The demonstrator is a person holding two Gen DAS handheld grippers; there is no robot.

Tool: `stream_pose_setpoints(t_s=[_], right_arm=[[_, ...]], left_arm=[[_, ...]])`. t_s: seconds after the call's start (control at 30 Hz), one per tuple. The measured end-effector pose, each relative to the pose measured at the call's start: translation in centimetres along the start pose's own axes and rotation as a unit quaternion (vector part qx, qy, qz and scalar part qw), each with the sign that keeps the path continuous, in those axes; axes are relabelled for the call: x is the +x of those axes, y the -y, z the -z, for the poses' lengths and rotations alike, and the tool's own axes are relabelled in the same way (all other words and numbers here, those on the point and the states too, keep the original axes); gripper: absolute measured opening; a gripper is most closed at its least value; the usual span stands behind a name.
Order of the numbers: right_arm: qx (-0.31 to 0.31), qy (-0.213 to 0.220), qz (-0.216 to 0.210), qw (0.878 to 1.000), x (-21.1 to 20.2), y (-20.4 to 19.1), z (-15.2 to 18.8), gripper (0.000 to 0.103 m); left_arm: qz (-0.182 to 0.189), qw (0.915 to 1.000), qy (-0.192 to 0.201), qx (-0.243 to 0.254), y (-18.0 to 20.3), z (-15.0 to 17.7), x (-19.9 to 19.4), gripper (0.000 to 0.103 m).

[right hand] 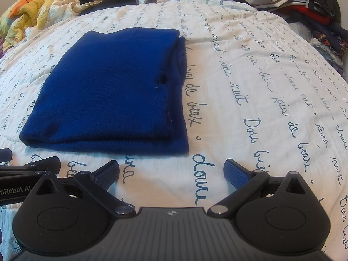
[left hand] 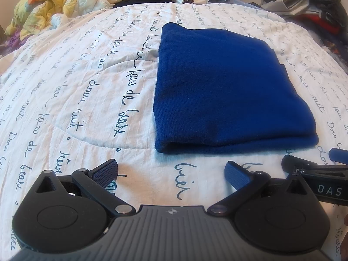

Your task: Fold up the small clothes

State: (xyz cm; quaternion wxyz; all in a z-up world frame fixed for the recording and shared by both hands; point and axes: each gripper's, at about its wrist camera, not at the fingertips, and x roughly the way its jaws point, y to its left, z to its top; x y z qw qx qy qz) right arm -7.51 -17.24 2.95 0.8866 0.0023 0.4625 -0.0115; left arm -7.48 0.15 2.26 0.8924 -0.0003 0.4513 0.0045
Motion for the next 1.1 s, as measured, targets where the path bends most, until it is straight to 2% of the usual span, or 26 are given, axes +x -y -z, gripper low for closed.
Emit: stream_pose_setpoints(t_s=[0.73,0.97,1.1], right_arm=[[-0.005,-0.004,-0.003,1.000,0.35,0.36,-0.35,0.103],[-0.006,-0.004,-0.004,1.000,0.38,0.41,-0.38,0.103],[-0.010,-0.001,-0.012,1.000,0.40,0.81,-0.50,0.103]], left_arm=[[-0.001,1.0000,-0.006,-0.002,0.03,-0.14,0.04,0.103],[-0.002,1.0000,0.004,-0.003,0.02,0.13,-0.07,0.103],[0.007,0.9999,0.004,0.008,-0.17,0.30,-0.32,0.103]])
